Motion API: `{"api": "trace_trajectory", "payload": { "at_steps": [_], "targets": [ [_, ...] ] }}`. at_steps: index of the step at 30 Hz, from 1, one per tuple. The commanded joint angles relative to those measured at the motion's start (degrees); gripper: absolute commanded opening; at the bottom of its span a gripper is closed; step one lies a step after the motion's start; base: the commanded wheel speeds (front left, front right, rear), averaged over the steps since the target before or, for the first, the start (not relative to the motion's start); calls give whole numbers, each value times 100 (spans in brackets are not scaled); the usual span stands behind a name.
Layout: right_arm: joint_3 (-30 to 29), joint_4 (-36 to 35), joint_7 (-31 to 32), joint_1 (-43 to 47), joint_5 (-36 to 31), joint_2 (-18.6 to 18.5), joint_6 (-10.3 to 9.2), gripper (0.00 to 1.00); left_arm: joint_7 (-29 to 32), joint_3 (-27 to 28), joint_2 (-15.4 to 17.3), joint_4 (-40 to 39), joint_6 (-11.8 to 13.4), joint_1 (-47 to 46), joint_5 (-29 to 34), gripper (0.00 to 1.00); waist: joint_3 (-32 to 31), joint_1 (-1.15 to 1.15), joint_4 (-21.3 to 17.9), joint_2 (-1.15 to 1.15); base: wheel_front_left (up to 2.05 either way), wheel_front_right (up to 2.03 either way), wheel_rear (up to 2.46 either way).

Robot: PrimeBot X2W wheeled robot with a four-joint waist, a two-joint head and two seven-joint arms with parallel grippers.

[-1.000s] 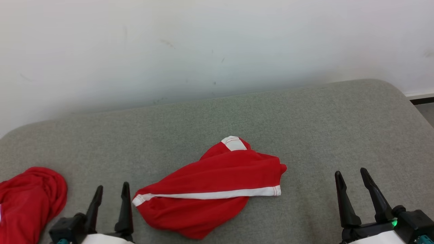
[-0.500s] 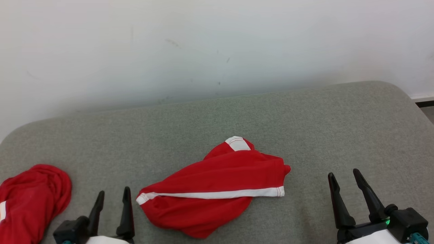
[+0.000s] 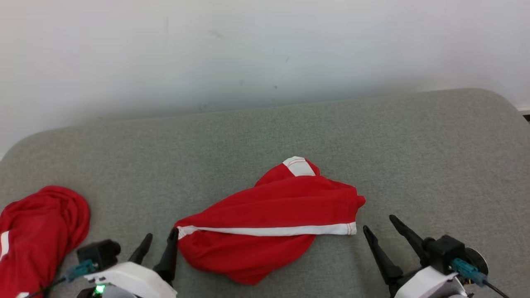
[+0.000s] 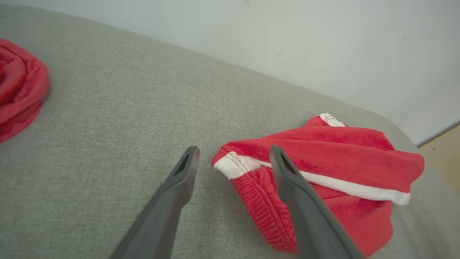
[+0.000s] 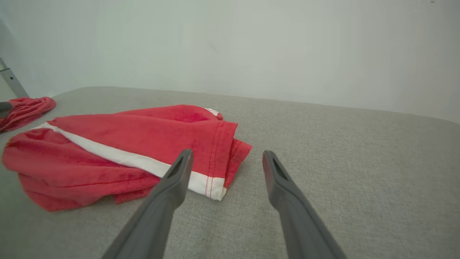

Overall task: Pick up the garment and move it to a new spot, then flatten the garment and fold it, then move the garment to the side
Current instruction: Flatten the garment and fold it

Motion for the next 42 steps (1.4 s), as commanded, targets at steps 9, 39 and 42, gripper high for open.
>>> {"api": "trace_trajectory", "payload": {
  "at_steps": [9,39,42],
  "targets": [
    [1109,1000,472,-1041,689,-219,2,100,1149,19,85,-146,-223,-527,-768,100,581,0,196,0,0,0,0],
    [3258,2434,-103,-2141,2191,-103,2,29,2025,-113,66,146,-311,-845,-1588,47,831,0,300,0,0,0,0],
    [3360,2485,-156,-2221,2309,-96,2,0,1957,-114,66,193,-366,-958,-1658,28,858,0,311,0,0,0,0]
  ]
}}
